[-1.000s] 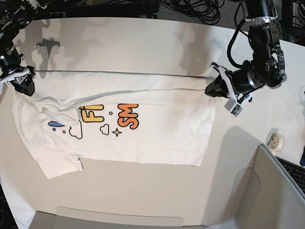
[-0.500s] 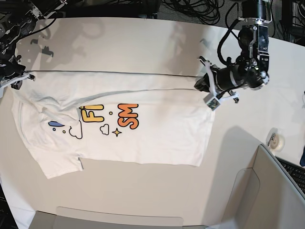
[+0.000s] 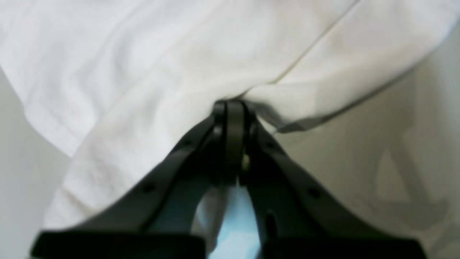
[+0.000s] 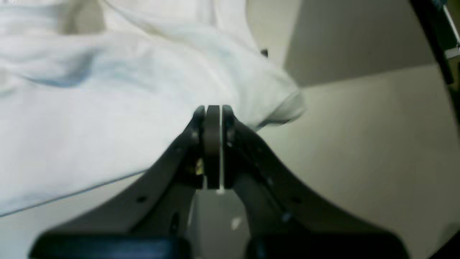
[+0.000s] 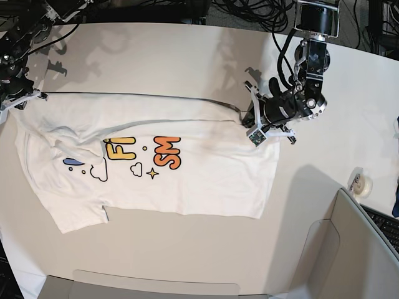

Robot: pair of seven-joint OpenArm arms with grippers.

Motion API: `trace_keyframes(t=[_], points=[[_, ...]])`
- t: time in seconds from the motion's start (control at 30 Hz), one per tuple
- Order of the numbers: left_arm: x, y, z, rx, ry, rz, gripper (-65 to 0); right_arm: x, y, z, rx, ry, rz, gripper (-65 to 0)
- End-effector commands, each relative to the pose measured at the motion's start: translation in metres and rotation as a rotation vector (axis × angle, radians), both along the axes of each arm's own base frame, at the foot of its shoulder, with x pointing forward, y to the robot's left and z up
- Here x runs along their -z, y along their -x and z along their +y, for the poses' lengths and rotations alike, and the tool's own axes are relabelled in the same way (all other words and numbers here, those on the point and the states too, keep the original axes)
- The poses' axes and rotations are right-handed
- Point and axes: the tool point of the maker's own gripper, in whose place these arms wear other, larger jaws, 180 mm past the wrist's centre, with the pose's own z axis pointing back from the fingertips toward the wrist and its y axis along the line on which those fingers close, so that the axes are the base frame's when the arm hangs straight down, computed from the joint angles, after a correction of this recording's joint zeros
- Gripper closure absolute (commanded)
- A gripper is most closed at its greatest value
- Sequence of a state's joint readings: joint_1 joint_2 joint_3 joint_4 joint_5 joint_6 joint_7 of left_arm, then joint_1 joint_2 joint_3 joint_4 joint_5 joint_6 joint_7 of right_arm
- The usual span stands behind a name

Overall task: Layout the t-shirt on the table in an organized manner, then fold the t-shirt properly
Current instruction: 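Move both grippers to the shirt's collar-side edge corners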

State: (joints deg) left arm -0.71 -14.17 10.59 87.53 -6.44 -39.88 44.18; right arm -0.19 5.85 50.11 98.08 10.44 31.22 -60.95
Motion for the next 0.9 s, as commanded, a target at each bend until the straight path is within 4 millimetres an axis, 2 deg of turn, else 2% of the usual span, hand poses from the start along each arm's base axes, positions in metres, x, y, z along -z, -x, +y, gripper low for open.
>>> trace_keyframes(t=[0.0,0.2,0.33,0.47,0.53,0.6,0.77,0.87], points=[[0.021,0.014,0.019,0.001,-0.117,0.079,0.0,-0.006,-0.007,-0.005,-0.007,0.011,-0.028,0.0],[0.025,0.019,0.024,-0.006,-0.124,0.092,0.0,0.017,-0.007,-0.01,0.001,-0.037,-0.014,0.0],[0.036,0.039,0.038,0.003,-0.159,0.134,0.0,0.02,-0.002,-0.016,0.003,-0.03,0.007,0.0],[0.042,0.052,0.049,0.008,-0.187,0.161,0.0,0.018,0.004,-0.021,0.002,-0.012,0.019,0.0],[0.046,0.06,0.056,0.01,-0.201,0.178,0.0,0.02,0.012,-0.026,0.002,0.001,0.044,0.0],[0.041,0.059,0.061,0.016,-0.218,0.163,0.0,0.022,0.019,-0.028,0.002,0.007,0.062,0.0],[0.028,0.077,0.068,0.053,-0.252,0.133,0.0,0.031,0.045,-0.029,-0.002,0.024,0.127,0.0],[0.022,0.091,0.07,0.075,-0.289,0.141,0.0,0.024,0.057,-0.03,-0.014,0.067,0.145,0.0]])
